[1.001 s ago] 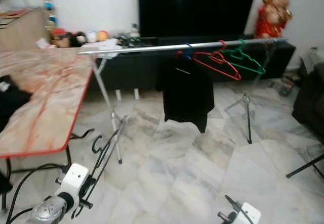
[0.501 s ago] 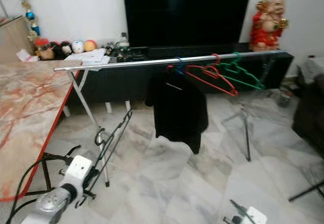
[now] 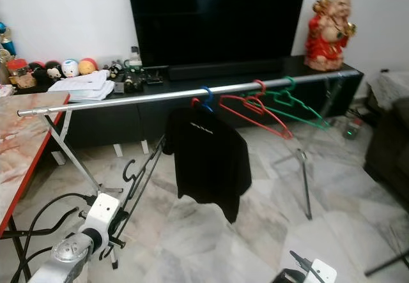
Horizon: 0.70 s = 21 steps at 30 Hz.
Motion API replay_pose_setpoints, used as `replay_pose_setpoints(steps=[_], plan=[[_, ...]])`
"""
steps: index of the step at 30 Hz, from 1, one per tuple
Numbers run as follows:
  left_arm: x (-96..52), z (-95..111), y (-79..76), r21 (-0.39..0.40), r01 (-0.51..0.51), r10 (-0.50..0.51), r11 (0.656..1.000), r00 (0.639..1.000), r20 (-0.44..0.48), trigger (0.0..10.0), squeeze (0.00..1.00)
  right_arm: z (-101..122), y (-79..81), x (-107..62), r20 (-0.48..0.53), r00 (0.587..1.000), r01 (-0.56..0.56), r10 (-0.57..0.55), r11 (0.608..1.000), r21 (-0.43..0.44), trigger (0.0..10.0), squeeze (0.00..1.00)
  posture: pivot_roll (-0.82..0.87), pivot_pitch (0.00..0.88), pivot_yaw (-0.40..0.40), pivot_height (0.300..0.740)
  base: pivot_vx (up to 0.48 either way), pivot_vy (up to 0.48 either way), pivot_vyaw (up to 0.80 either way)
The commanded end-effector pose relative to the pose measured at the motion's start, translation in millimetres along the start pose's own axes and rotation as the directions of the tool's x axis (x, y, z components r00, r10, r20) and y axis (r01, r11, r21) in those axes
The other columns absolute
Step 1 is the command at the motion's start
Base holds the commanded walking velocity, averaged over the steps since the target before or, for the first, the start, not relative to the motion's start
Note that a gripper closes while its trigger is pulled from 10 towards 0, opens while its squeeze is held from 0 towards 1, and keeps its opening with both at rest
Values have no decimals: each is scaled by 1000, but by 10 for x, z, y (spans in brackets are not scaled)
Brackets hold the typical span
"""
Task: Hang hanger
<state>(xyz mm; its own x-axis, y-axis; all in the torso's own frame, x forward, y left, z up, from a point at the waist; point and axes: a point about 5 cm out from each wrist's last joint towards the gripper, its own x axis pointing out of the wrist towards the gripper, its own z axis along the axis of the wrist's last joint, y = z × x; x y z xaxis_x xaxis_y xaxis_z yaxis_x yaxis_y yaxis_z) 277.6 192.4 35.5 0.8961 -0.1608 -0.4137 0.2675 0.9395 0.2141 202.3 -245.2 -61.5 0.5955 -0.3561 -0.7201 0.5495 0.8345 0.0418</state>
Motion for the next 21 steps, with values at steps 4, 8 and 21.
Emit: replay_pose_setpoints(steps=[4, 8, 21], plan=[[1, -12, 81, 6, -32, 32, 999, 999, -12, 10000, 0, 50, 85, 8, 9, 999, -41, 41, 999, -23, 10000, 0, 136, 0, 16, 740, 480, 0, 0], [0, -15, 92, 6, -38, 38, 999, 999, -14, 10000, 0, 47, 86, 8, 6, 999, -46, 46, 998, -31, 10000, 0, 138, 0, 14, 740, 480, 0, 0], [-13, -174, 227, 23, -127, 129, 992, 979, -159, 10000, 0, 48, 98, 10, -1, 997, -71, 71, 997, -44, 10000, 0, 138, 0, 9, 740, 248, 0, 0]])
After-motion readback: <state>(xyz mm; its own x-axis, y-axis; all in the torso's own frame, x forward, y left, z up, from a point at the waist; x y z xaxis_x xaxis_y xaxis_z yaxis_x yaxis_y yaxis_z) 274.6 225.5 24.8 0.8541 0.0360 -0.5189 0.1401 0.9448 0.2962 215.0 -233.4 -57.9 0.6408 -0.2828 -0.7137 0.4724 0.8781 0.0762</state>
